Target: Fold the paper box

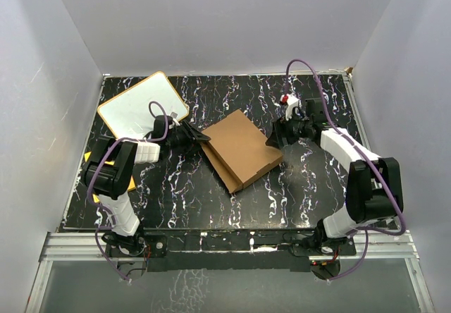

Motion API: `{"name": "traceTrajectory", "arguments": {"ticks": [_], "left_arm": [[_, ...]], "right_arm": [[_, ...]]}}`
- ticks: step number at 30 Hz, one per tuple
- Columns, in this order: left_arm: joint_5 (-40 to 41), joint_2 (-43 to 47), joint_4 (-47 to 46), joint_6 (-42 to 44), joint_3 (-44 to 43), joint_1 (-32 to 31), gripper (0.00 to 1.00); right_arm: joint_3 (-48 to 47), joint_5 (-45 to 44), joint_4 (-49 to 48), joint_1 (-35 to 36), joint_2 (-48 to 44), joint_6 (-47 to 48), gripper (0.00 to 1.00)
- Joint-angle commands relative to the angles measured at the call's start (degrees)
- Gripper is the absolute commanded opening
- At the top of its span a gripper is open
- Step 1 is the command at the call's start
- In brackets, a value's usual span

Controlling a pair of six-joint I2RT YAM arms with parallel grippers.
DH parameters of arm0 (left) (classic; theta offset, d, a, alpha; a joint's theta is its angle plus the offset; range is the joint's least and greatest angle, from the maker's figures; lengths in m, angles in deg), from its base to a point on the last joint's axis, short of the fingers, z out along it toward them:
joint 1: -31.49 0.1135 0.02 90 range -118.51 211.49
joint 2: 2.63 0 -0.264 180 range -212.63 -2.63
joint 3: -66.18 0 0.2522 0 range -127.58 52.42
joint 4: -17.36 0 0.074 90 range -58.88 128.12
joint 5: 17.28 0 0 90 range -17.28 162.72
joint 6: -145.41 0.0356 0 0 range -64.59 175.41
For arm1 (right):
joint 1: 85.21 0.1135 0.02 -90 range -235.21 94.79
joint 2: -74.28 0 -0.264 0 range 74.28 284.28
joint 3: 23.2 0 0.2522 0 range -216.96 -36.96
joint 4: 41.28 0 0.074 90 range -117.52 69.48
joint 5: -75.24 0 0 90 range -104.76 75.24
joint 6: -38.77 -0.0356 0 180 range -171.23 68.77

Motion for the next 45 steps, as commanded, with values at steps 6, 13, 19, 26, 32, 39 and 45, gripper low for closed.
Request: {"name": "traceTrajectory", "arguments": {"ticks": [6, 13, 19, 26, 32, 39, 45], "left_arm": [[7.9, 0.3, 15.9, -0.6, -0.5, -0.3, 0.02], [9.9, 1.3, 20.6, -2.7, -2.7, -0.7, 0.00], [7.4, 1.8, 20.3, -2.7, -4.7, -0.8, 0.19], [5.0, 3.3, 16.8, -2.2, -4.8, -0.8, 0.57], [4.6, 4.3, 15.8, -1.7, -5.3, -0.9, 0.38], [6.3, 4.1, 21.5, -0.4, -7.0, -0.8, 0.03], [5.2, 5.1, 22.1, 1.6, -7.2, -0.9, 0.92]], "right_arm": [[1.1, 0.5, -8.3, -1.0, 4.7, -14.9, 0.68], [1.9, 2.6, -8.6, -1.1, 7.7, -17.0, 0.52], [2.4, 3.4, -9.2, -1.1, 8.1, -18.3, 0.47], [2.7, 4.3, -9.8, -1.1, 8.8, -19.1, 0.44], [2.8, 4.3, -10.1, -1.1, 9.2, -19.4, 0.40], [3.0, 4.1, -10.2, -1.1, 9.7, -19.6, 0.39], [3.0, 4.8, -10.4, -1.1, 10.0, -19.6, 0.41]]}}
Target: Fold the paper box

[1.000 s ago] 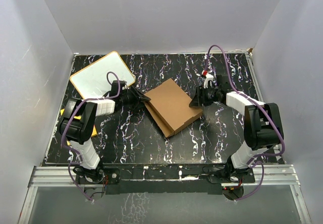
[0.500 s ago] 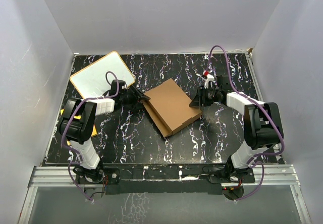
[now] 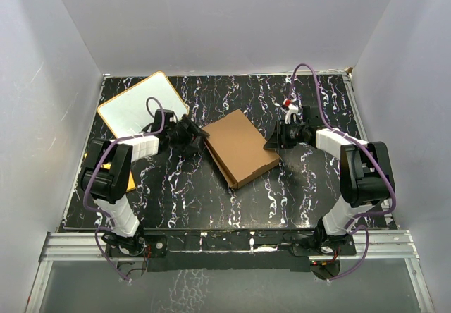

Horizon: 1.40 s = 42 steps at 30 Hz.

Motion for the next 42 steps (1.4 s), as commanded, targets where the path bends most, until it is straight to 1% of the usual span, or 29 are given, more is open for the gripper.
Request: {"name": "traceTrajectory", "arguments": {"ticks": [1, 7, 11, 13, 14, 15, 16, 17, 18, 19, 20, 21, 22, 24, 26, 29, 32, 37, 42], "left_arm": [[0.6, 2.2, 4.0, 3.0, -0.3, -0.1, 0.97], [3.9, 10.4, 5.3, 9.6, 0.0, -0.1, 0.97], [7.2, 18.7, 6.1, 17.1, 0.3, -0.2, 0.97], [6.5, 23.8, 3.2, 19.7, 3.0, -0.2, 0.97], [5.1, 26.4, 0.4, 19.1, 5.3, -0.1, 0.97], [2.6, 28.9, -4.0, 16.5, 9.0, 0.0, 0.97], [0.4, 31.3, -10.1, 13.6, 13.0, 0.2, 0.97], [-2.2, 33.1, -19.8, 10.4, 17.9, 0.5, 0.97], [-3.3, 34.2, -27.1, 7.5, 22.2, 0.5, 0.92], [-3.5, 34.7, -28.8, 5.1, 24.8, 0.6, 0.86], [-3.6, 35.0, -25.4, 4.9, 24.9, 0.5, 0.83], [-3.7, 34.9, -19.7, 6.7, 24.1, 0.2, 0.82], [-2.8, 35.1, -14.6, 8.5, 22.5, -1.5, 0.82], [3.6, 36.7, -9.4, 9.1, 22.6, -7.3, 0.82], [10.9, 38.0, -7.6, 7.3, 23.9, -14.3, 0.83], [18.2, 38.8, -8.0, 1.2, 27.1, -21.5, 0.89], [22.2, 37.4, -9.3, -3.5, 29.2, -25.9, 0.90], [22.6, 28.3, -11.6, -6.4, 26.5, -30.2, 0.86], [21.4, 20.7, -14.0, -6.5, 22.7, -31.0, 0.83]], "right_arm": [[0.5, 1.3, -2.8, 0.1, 0.9, -0.3, 0.42], [0.3, 1.9, -2.9, 0.0, 1.4, -0.1, 0.44], [0.1, 1.7, -2.7, 0.1, 1.6, 0.5, 0.45], [0.0, 1.6, -2.7, 0.1, 1.7, 0.7, 0.45], [0.0, 1.6, -2.7, 0.1, 1.7, 0.9, 0.45], [0.0, 1.7, -2.6, 0.0, 1.8, 1.0, 0.45], [0.0, 1.8, -2.6, 0.1, 1.9, 1.1, 0.45], [0.0, 2.0, -2.5, 0.1, 2.0, 1.2, 0.45], [0.0, 2.2, -2.5, 0.1, 2.2, 1.3, 0.45], [0.0, 2.5, -2.4, 0.1, 2.3, 1.3, 0.45], [-0.1, 2.7, -2.4, 0.0, 2.4, 1.3, 0.45], [0.0, 2.9, -2.4, 0.1, 2.5, 1.3, 0.45], [0.0, 3.1, -2.4, 0.1, 2.5, 1.3, 0.46], [0.1, 3.4, -2.6, 0.0, 2.6, 1.0, 0.46], [0.2, 3.6, -2.8, 0.1, 2.9, 0.9, 0.46], [0.2, 3.7, -2.8, 0.0, 3.6, 0.8, 0.45], [0.2, 3.7, -2.8, 0.0, 3.9, 0.8, 0.45], [-0.1, 4.0, -2.6, 0.0, 4.2, 0.8, 0.45], [0.0, 4.1, -2.6, 0.1, 4.0, 0.8, 0.45]]}}
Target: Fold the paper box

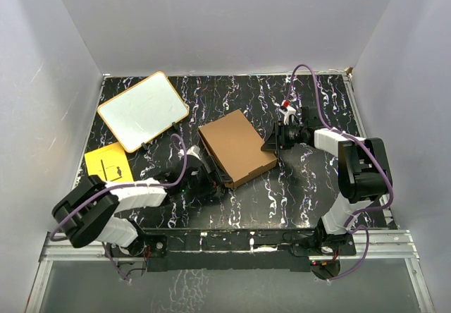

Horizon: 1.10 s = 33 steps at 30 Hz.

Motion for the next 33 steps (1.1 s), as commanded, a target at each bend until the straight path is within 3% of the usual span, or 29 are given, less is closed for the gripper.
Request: {"name": "traceTrajectory", "arguments": {"ticks": [1, 5, 7, 13, 16, 17, 22, 23, 24, 27, 29, 33], "left_arm": [[0.8, -4.3, -3.3, -2.1, -4.9, -0.9, 0.82], [0.0, -7.2, -3.4, -3.4, -6.6, -1.1, 0.78], [-0.4, -8.3, -5.8, -5.4, -5.9, -1.2, 0.69], [-3.8, -12.5, -7.8, -7.9, -7.3, -1.8, 0.34], [-3.6, -11.9, -4.4, -7.8, -8.6, -1.9, 0.05], [-3.4, -11.4, -2.0, -7.8, -9.2, -1.9, 0.00], [-3.6, -9.9, 2.1, -6.6, -11.0, -1.9, 0.00], [-3.6, -9.4, 2.8, -6.2, -11.2, -1.9, 0.04], [-3.3, -8.8, 3.4, -5.4, -11.5, -1.9, 0.17], [-3.1, -6.2, 5.1, -2.6, -12.3, -1.8, 0.42], [-3.1, -5.1, 6.7, -1.5, -13.0, -1.7, 0.49], [-5.2, -6.1, 7.7, -1.8, -13.7, -1.7, 0.53]], "right_arm": [[-0.1, -0.4, -0.6, 0.0, 1.6, 0.7, 0.45], [-0.1, -0.2, -0.5, 0.1, 1.7, 0.7, 0.46], [-0.1, -0.2, -0.5, 0.1, 1.7, 0.7, 0.45], [0.0, -0.6, -0.5, 0.0, 1.7, 0.9, 0.45], [0.0, -0.8, -0.5, 0.0, 1.7, 0.8, 0.45], [0.0, -0.9, -0.5, 0.1, 1.7, 0.9, 0.45], [-0.1, -1.1, -0.4, 0.1, 1.7, 1.0, 0.45], [-0.1, -1.1, -0.4, 0.1, 1.7, 1.0, 0.45], [-0.1, -1.1, -0.3, 0.1, 1.7, 1.0, 0.45], [-0.2, -1.0, -0.3, 0.0, 1.7, 1.1, 0.45], [-0.2, -0.9, -0.3, 0.1, 1.7, 1.1, 0.45], [-0.2, -0.9, -0.2, 0.1, 1.7, 1.1, 0.45]]}}
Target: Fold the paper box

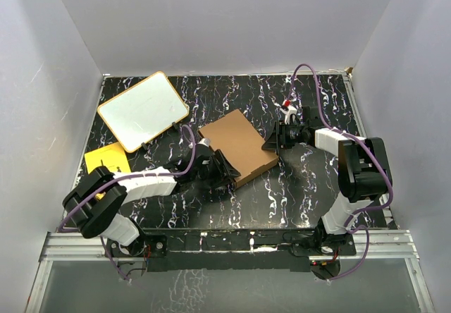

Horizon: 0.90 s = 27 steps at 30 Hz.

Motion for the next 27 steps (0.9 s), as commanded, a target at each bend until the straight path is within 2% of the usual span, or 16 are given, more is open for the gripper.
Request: {"name": "traceTrajectory", "arguments": {"ticks": [1, 3, 8, 10, 11, 12, 14, 15, 16, 20, 24, 27], "left_arm": [[-2.4, 1.0, 2.0, 1.5, -2.3, -0.3, 0.53], [-3.5, -0.1, 0.9, 0.1, -2.2, -0.3, 0.53], [-4.8, -1.9, -0.1, -1.2, -3.0, -0.5, 0.34], [-5.2, -2.4, -0.7, -1.3, -3.5, -0.4, 0.19], [-5.5, -2.7, -0.8, -1.2, -3.8, -0.4, 0.06], [-5.7, -2.8, -0.7, -1.1, -4.1, -0.4, 0.01], [-6.3, -2.7, 0.0, -0.4, -4.6, -0.4, 0.00], [-6.4, -2.2, 0.3, 0.1, -4.7, -0.4, 0.01], [-6.5, -1.6, 1.0, 1.0, -5.0, -0.2, 0.07], [-7.9, 2.3, 5.3, 6.1, -5.4, 2.3, 0.49], [-12.1, 6.0, 8.9, 11.6, -5.3, 11.8, 0.62], [-14.5, 7.7, 11.6, 15.4, -6.2, 20.0, 0.65]], "right_arm": [[-0.1, -0.9, 0.5, 0.6, 1.3, 1.1, 0.45], [-0.2, -1.0, 0.5, 0.6, 1.3, 1.1, 0.45], [-0.2, -1.0, 0.5, 0.6, 2.7, 1.1, 0.45], [-0.2, -1.0, 0.5, 0.7, 2.9, 1.1, 0.45], [-0.2, -1.0, 0.5, 0.6, 3.0, 1.1, 0.45], [-0.2, -1.1, 0.5, 0.7, 3.1, 1.2, 0.45], [-0.2, -1.1, 0.6, 0.7, 3.1, 1.2, 0.45], [-0.2, -1.2, 0.6, 0.7, 3.2, 1.2, 0.45], [-0.2, -1.2, 0.6, 0.6, 3.1, 1.2, 0.45], [-0.4, -1.2, 0.7, 0.7, 3.2, 1.2, 0.45], [-0.5, -1.4, 0.8, 0.6, 3.4, 1.5, 0.45], [-0.6, -1.6, 0.9, 0.7, 3.6, 1.5, 0.45]]}}
